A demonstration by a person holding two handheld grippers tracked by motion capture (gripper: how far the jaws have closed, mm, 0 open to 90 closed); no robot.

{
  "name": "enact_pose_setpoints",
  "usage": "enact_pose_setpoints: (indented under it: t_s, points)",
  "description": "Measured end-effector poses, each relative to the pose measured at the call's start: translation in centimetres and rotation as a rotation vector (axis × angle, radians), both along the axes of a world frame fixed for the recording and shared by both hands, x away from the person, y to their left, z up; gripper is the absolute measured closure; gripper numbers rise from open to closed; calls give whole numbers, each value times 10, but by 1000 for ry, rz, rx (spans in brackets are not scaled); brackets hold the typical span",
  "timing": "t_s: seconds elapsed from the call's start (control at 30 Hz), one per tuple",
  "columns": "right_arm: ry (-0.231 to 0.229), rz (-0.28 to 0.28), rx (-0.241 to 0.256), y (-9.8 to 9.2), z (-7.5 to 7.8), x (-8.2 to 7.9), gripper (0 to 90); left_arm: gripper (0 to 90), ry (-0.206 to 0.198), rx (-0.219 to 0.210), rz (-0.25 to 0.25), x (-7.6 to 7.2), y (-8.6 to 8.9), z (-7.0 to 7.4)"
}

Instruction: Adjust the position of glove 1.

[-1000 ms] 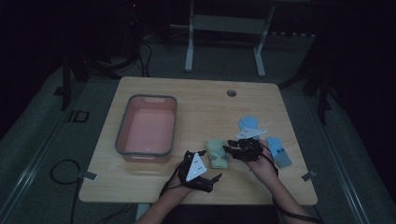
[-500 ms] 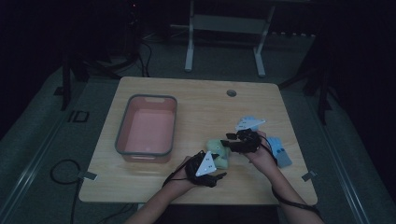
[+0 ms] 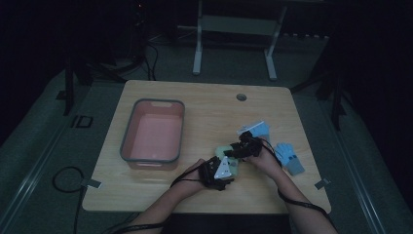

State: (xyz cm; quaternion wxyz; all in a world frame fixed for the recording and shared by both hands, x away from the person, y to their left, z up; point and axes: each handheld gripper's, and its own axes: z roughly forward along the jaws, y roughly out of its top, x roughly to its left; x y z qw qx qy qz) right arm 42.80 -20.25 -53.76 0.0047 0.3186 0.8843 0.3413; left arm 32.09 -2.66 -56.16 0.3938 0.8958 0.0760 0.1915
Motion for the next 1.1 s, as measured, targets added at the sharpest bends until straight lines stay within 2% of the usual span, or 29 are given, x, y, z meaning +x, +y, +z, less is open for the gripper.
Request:
enact_pose_setpoints:
  t_s: [0.1,0.23,0.27,0.33,0.4,0.5,0.63,0.83,1.1]
  points:
    - [14,2,12,0,-2,0,542,394,-11,21,-2,-1,-3,-1]
    - [30,1,26,-2,-3,0,602,411,-21,25,16,1,-6,-4]
    - [32,0,29,-2,-3,0,617,436,-30,30,25,1,-7,-4]
    - [28,-6,33,-2,-3,-1,661,551,-51,43,47,3,-7,-1]
    - [20,-15,34,-3,-1,-2,706,647,-20,28,49,7,-6,3]
    - [18,-29,47,-4,3,-3,741,714,16,26,49,10,-5,9]
    - [15,-35,63,-5,7,-4,749,740,13,45,41,10,-4,16]
    - [-17,-26,77,-2,20,-11,750,745,9,57,30,8,-2,31]
    - [-19,-20,102,2,32,-12,750,749,12,82,24,6,4,47]
